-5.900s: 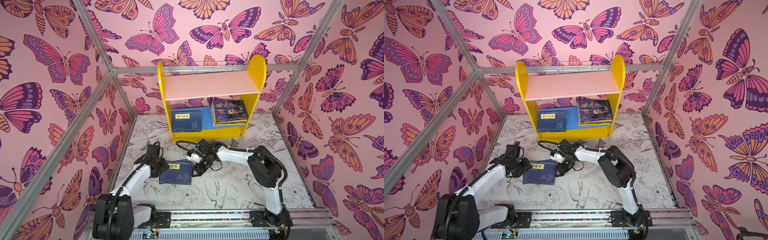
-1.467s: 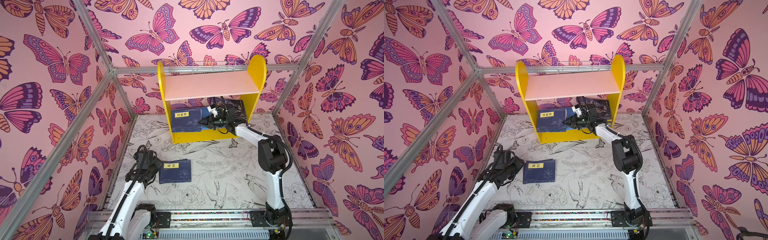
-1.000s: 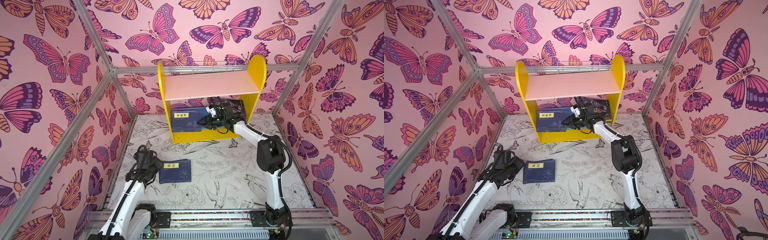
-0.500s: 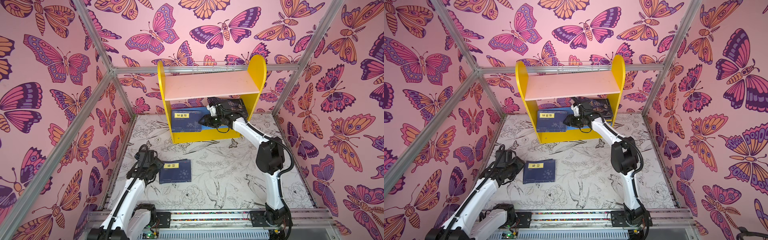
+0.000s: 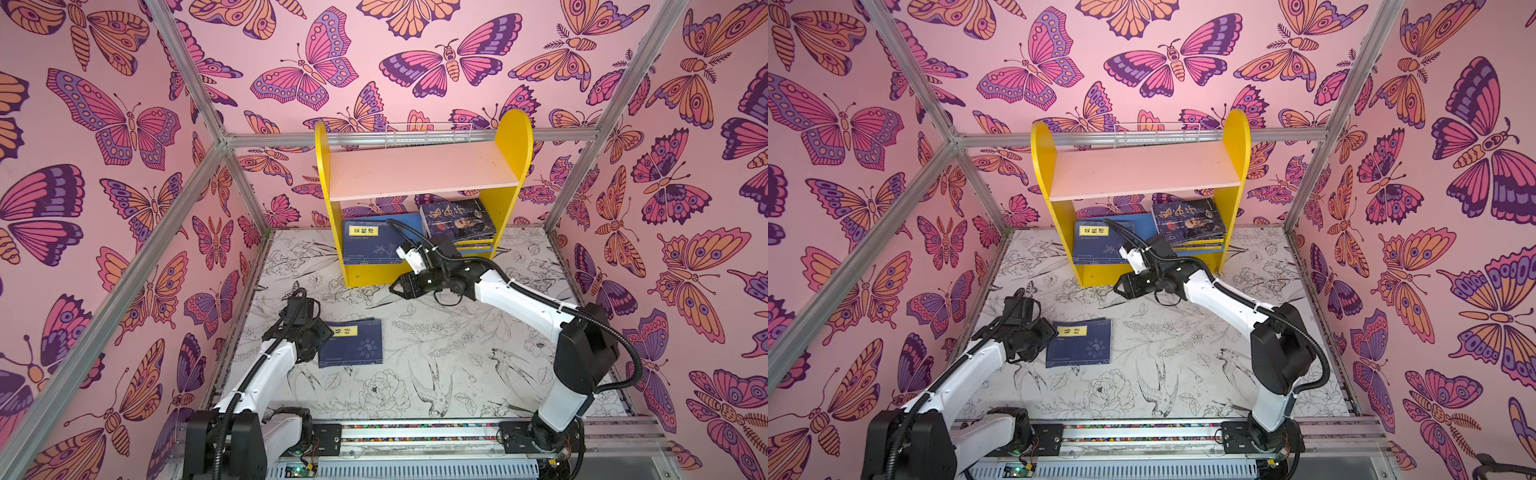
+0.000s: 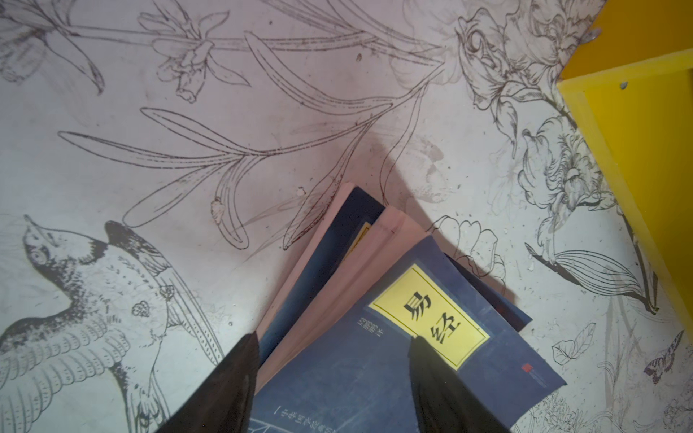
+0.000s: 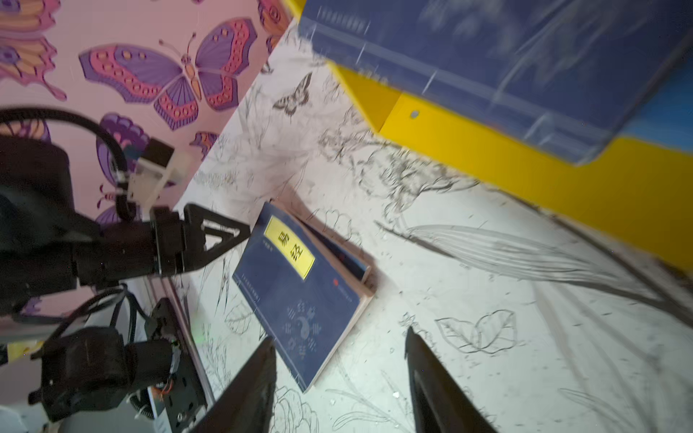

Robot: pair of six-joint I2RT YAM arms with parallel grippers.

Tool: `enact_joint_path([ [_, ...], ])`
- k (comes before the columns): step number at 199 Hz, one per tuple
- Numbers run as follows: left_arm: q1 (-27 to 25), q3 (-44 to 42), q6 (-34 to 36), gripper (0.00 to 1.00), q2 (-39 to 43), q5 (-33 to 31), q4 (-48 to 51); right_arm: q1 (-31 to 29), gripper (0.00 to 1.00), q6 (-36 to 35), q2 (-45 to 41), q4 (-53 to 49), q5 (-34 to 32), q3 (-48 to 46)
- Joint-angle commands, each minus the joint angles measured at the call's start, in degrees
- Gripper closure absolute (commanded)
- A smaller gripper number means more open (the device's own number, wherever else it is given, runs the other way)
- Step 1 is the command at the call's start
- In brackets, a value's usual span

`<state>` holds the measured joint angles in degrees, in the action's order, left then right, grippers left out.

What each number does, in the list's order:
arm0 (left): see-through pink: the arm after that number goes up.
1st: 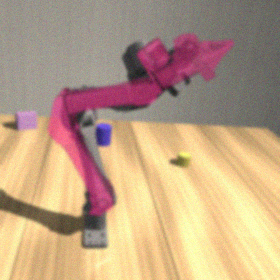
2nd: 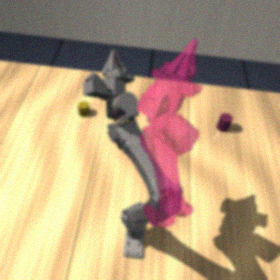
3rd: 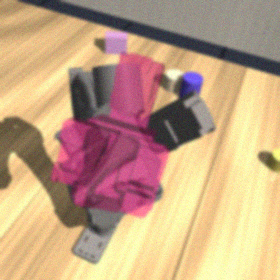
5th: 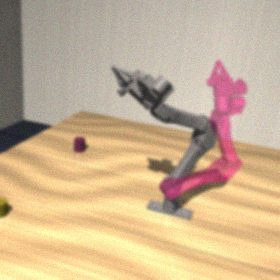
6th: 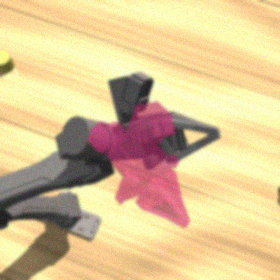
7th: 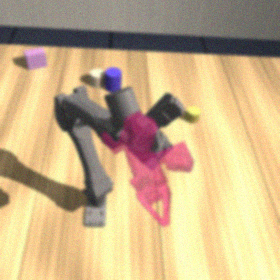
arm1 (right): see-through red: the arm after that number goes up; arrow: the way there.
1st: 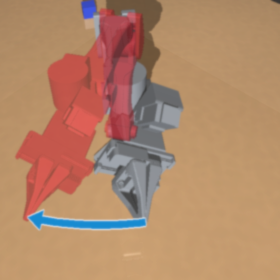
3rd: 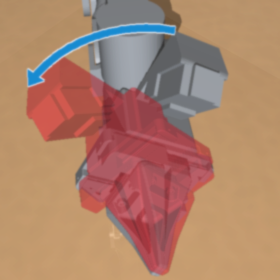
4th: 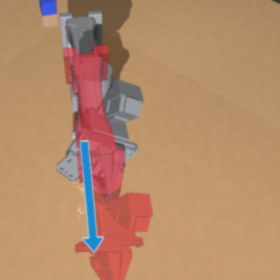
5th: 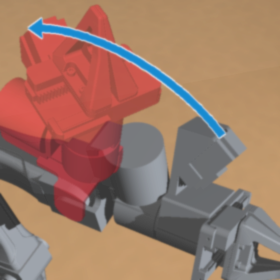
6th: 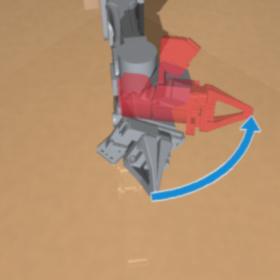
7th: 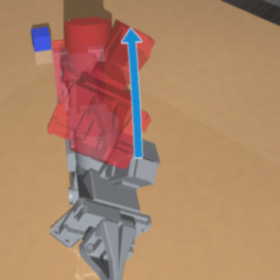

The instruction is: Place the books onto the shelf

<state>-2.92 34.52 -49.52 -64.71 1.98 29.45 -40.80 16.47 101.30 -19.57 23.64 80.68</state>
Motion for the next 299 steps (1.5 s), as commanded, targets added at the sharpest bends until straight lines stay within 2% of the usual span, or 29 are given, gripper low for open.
enact_joint_path([
  [1, 0.4, -1.6, 0.8, 0.34, -0.6, -0.1, -0.9, -1.1, 0.45, -1.5, 2.1, 2.2, 2.4, -3.9],
  [39, 0.4, -4.0, 0.2, 0.34, -2.6, 0.3, -3.3, -1.4, 0.46, -4.7, 7.7, 1.7, 10.5, -5.2],
  [65, 0.3, -4.4, 0.5, 0.35, -5.0, 1.6, -5.2, -1.4, 0.46, -7.4, 11.8, -2.1, 12.9, -2.2],
  [81, 0.2, -4.2, 0.7, 0.37, -6.5, 2.9, -5.9, -1.4, 0.46, -8.7, 14.9, -4.0, 17.3, 0.5],
  [98, 0.0, -3.9, 1.2, 0.45, -7.6, 3.7, -6.7, -1.8, 0.47, -10.0, 18.7, -7.8, 18.6, 4.4],
  [137, -0.7, -2.8, 3.4, 0.54, -10.4, 5.6, -7.5, -2.4, 0.48, -10.4, 23.9, -8.8, 20.3, 9.2],
  [164, -1.7, -1.3, 6.2, 0.55, -11.1, 7.7, -8.3, -2.4, 0.5, -8.6, 23.2, -5.3, 19.9, 8.6],
  [184, -2.8, 0.3, 8.1, 0.55, -12.3, 9.2, -8.3, -1.9, 0.56, -6.5, 21.4, -2.1, 19.3, 7.3],
  [214, -4.6, 2.1, 10.3, 0.55, -14.0, 10.5, -8.2, -0.2, 0.7, 1.3, 17.6, 8.4, 21.8, 2.5],
  [235, -5.1, 2.8, 10.9, 0.55, -14.2, 10.9, -8.1, 0.5, 0.89, 2.9, 15.5, 11.1, 21.5, 0.9],
  [249, -5.0, 3.1, 10.7, 0.48, -13.3, 10.8, -7.6, 1.0, 1.0, 2.5, 14.1, 10.6, 20.8, 0.5],
  [269, -2.3, 2.9, 8.9, 0.31, -9.9, 12.3, -7.3, 2.5, 1.0, 3.4, 10.8, 12.9, 22.8, -2.1],
  [299, 1.3, 2.7, 8.4, 0.18, -1.6, 16.7, -9.7, 5.9, 1.0, 10.0, 5.1, 23.1, 30.9, -8.7],
])
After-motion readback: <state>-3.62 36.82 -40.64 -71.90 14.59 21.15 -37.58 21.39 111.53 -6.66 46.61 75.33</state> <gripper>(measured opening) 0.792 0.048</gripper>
